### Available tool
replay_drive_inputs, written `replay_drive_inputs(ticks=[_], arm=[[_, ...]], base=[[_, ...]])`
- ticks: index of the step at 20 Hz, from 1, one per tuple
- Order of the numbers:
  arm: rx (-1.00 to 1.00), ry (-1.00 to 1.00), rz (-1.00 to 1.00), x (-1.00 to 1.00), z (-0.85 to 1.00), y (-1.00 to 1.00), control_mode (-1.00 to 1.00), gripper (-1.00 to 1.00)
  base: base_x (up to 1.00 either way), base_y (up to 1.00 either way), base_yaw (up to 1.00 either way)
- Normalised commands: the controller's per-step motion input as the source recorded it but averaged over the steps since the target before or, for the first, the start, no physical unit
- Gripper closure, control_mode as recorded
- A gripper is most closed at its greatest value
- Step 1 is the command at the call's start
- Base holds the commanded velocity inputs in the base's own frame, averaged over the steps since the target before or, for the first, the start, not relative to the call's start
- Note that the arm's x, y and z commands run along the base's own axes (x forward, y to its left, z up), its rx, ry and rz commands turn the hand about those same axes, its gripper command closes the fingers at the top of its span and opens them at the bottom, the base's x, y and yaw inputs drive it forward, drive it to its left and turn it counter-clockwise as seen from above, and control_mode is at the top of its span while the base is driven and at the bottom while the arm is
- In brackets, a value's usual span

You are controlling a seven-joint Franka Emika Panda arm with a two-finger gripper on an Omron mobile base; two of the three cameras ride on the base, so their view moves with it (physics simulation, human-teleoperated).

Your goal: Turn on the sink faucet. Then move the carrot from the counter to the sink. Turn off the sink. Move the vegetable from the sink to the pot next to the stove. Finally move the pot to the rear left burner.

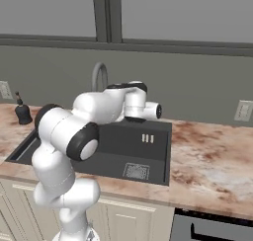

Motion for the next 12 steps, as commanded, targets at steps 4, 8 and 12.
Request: replay_drive_inputs(ticks=[4,8,12], arm=[[0.00,0.00,0.00,0.10,0.00,0.10,-1.00,-1.00],[0.00,0.00,0.00,0.14,0.00,0.03,-1.00,-1.00],[0.02,0.00,0.00,0.16,0.00,0.00,-1.00,-1.00]], base=[[0.00,0.00,0.00],[0.00,0.00,0.00],[0.00,0.00,0.00]])
